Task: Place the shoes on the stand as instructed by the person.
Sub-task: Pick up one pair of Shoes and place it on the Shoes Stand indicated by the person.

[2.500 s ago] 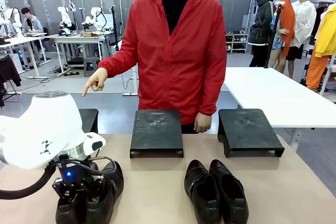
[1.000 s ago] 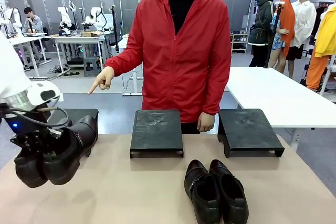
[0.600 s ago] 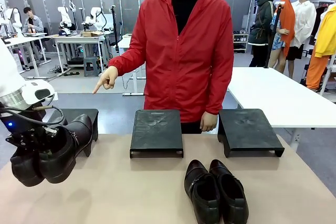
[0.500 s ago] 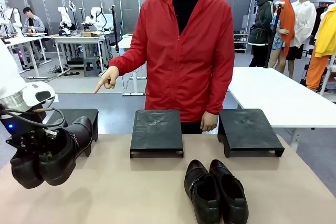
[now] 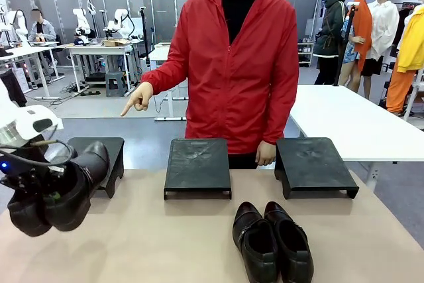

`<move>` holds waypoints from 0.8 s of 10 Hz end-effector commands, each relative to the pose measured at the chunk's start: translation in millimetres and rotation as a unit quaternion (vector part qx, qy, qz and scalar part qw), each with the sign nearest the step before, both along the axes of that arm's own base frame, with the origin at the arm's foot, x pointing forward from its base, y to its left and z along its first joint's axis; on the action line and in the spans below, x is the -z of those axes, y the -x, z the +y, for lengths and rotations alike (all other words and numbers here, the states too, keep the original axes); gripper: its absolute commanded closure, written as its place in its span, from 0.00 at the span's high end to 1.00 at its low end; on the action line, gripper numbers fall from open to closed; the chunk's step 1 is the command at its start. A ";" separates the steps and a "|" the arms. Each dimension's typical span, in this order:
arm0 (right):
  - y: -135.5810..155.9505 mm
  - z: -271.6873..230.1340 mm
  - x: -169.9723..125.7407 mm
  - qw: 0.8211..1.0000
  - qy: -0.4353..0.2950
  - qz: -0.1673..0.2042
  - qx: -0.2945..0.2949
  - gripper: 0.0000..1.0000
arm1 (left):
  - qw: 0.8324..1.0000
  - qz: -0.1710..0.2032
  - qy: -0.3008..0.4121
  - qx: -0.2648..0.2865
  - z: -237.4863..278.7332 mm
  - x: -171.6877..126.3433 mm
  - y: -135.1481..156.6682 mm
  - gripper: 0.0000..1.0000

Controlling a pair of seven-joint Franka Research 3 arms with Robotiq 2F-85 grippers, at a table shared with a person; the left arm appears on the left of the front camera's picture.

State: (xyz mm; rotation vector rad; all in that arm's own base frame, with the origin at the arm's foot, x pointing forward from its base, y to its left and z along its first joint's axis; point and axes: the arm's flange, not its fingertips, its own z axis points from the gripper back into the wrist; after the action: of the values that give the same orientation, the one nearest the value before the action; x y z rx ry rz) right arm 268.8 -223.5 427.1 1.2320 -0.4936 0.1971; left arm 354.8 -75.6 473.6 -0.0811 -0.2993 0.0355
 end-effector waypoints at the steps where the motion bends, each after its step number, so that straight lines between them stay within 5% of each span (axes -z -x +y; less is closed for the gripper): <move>1: 0.6 -0.9 -2.0 1.000 -0.005 -0.004 -0.001 1.00 | 0.998 -0.054 -0.005 -0.016 22.2 -5.2 -25.4 0.08; 4: 0.6 -0.9 -2.0 1.000 -0.005 -0.004 -0.001 1.00 | 0.994 -0.102 -0.046 0.020 46.6 -13.0 -90.1 0.08; 8: 0.6 -0.9 -2.0 1.000 -0.005 -0.004 -0.001 1.00 | 0.990 -0.102 -0.068 0.067 47.6 -11.4 -162.9 0.08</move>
State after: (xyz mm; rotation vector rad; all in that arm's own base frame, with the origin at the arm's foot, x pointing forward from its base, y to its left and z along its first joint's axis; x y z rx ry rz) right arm 268.6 -223.7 427.2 1.2315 -0.4941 0.1965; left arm 500.1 -28.1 472.5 0.0377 -0.4625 -0.0887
